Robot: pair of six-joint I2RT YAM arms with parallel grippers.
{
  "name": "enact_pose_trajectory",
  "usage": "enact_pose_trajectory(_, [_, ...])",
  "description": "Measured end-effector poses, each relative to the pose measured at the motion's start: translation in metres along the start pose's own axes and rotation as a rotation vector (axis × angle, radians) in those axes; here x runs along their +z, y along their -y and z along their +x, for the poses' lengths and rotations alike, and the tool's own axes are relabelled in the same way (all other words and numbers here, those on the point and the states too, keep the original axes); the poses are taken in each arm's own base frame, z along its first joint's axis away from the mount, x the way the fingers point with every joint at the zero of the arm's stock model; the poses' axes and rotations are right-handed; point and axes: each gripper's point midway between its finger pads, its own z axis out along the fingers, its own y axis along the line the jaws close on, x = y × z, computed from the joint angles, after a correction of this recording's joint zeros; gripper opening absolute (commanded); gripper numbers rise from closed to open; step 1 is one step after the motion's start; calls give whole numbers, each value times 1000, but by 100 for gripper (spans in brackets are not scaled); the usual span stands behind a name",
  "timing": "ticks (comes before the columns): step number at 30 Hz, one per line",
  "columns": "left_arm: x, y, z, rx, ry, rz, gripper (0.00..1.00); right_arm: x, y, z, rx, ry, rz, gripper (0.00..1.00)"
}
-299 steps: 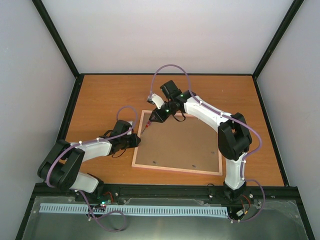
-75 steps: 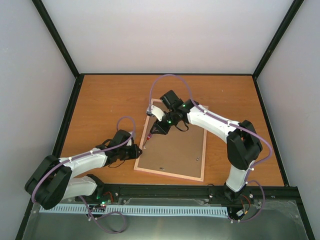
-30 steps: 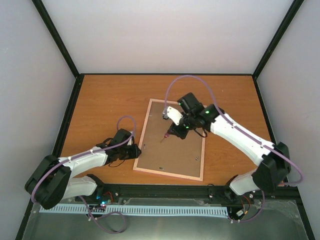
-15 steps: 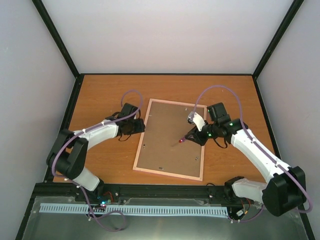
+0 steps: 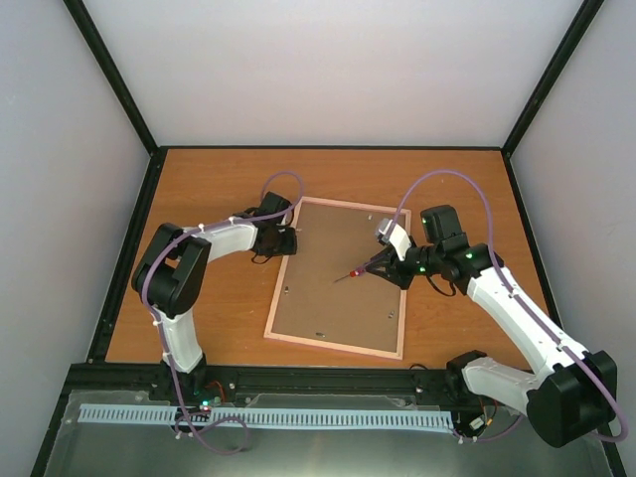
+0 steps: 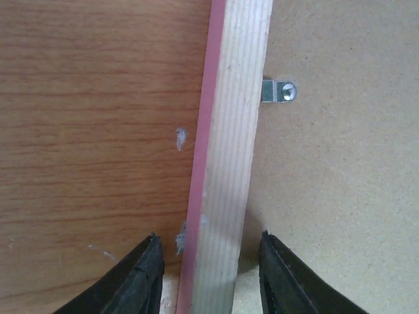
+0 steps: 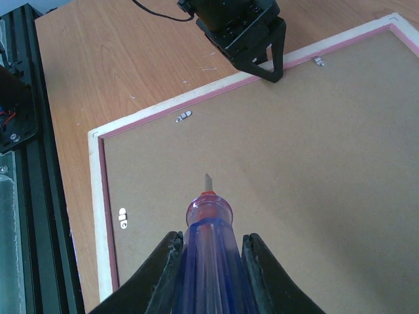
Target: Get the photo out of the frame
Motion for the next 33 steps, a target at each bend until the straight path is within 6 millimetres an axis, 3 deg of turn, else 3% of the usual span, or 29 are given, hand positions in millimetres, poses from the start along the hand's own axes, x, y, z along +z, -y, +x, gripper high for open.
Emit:
enact_pose_trajectory(9, [0, 1, 1, 24, -4, 8, 13, 4, 2, 4, 9, -15, -10, 3])
enact_pose_trajectory(13, [-3, -2, 7, 34, 11, 15, 8, 7, 3, 6, 16, -24, -12, 3])
enact_pose_trajectory(21, [-21, -19, 40, 11, 12, 13, 3, 13, 10, 3, 23, -44, -17, 3])
enact_pose_trajectory(25, [-27, -27, 51, -4, 20, 8, 2, 22, 25, -17, 29, -54, -23, 3])
enact_pose_trajectory(33, [-31, -31, 57, -19, 42, 14, 1, 47, 50, -86, -12, -25, -20, 3])
